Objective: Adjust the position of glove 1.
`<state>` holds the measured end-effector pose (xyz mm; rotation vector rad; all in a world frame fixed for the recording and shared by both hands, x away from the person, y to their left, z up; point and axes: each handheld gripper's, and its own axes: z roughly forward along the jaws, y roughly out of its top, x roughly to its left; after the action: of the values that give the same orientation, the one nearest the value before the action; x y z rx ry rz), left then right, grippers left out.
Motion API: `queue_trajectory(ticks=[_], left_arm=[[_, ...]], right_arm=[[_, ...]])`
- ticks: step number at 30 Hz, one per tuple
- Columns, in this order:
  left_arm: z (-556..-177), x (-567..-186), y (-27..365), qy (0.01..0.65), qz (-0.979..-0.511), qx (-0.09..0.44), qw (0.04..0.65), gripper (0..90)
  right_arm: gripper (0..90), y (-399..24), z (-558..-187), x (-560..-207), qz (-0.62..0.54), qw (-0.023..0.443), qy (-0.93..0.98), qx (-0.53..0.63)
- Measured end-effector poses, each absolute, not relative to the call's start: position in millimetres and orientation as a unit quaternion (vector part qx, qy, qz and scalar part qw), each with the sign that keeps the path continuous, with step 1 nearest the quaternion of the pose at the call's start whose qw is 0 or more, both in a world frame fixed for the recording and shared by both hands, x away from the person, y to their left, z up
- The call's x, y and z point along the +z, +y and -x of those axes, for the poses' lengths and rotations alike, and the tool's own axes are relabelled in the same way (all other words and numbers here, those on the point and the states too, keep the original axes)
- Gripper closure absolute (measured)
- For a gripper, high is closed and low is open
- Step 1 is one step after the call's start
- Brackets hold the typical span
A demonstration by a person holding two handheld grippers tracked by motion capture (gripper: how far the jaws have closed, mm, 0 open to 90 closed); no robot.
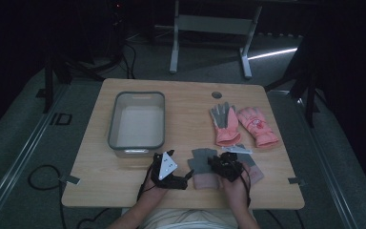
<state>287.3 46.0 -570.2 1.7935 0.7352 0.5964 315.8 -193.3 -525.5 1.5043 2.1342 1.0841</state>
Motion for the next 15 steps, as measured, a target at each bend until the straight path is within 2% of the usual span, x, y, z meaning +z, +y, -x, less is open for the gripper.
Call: queue_trajectory(ticks=[4,9,15], left_arm=[[-287.2,-570.2,46.2,0.307,-0.750,0.249,0.530,0.7],[-287.3,-570.2,46.5,0.305,-0.751,0.247,0.530,0.7],[-287.3,-570.2,46.9,0.303,-0.751,0.247,0.532,0.7]], right_arm=[[65.1,-219.1,-326.8,-502.3,-0.476,0.174,0.769,0.389],[64.2,-254.7,-338.3,-493.5,-0.405,0.204,0.812,0.366],[62.2,-295.1,-344.0,-504.9,-0.357,0.184,0.852,0.337]])
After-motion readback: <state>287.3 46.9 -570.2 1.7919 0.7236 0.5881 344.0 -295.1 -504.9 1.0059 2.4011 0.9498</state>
